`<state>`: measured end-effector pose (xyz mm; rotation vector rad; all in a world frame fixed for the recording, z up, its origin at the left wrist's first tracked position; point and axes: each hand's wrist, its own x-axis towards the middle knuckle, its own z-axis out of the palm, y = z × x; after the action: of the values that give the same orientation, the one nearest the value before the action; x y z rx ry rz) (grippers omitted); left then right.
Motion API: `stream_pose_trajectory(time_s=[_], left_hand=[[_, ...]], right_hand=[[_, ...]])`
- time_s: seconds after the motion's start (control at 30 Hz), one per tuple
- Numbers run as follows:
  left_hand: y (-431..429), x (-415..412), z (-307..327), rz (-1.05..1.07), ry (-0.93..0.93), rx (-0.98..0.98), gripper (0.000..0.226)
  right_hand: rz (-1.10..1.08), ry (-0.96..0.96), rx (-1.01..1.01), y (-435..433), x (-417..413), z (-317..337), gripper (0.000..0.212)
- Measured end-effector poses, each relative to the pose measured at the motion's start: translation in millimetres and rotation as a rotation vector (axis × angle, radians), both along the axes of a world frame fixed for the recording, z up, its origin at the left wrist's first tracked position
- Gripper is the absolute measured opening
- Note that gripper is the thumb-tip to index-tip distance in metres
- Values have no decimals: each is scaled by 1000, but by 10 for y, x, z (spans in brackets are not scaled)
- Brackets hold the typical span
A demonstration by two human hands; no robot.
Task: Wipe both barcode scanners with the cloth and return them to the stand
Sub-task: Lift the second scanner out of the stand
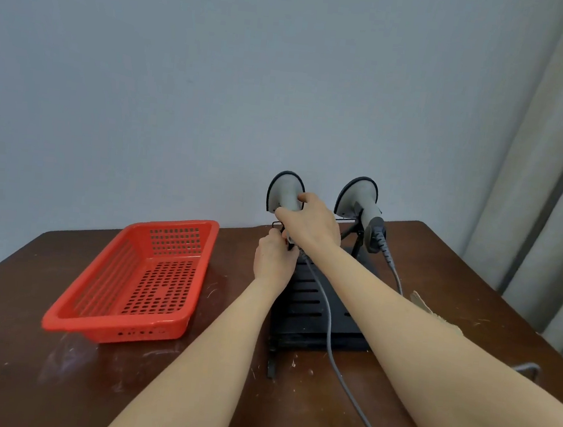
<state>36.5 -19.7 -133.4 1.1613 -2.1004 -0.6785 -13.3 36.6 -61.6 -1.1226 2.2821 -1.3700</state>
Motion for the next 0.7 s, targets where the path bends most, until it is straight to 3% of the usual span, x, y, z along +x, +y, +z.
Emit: stream_pose_trajectory(time_s=[0.07,0.23,0.53,0.7], left_hand=[[1,2,7,6,-10,-3,18],[-17,7,43,26,-18,24,26],[6,146,284,-68,-201,80,62],[124,356,553,21,-250,-4,33]], right_hand=[[6,-15,-47,18,10,53,52],[60,-125,-190,121,-16,161,15],[148,-348,-321,467,-65,225,14],[247,-410,-364,801,-69,289,16]])
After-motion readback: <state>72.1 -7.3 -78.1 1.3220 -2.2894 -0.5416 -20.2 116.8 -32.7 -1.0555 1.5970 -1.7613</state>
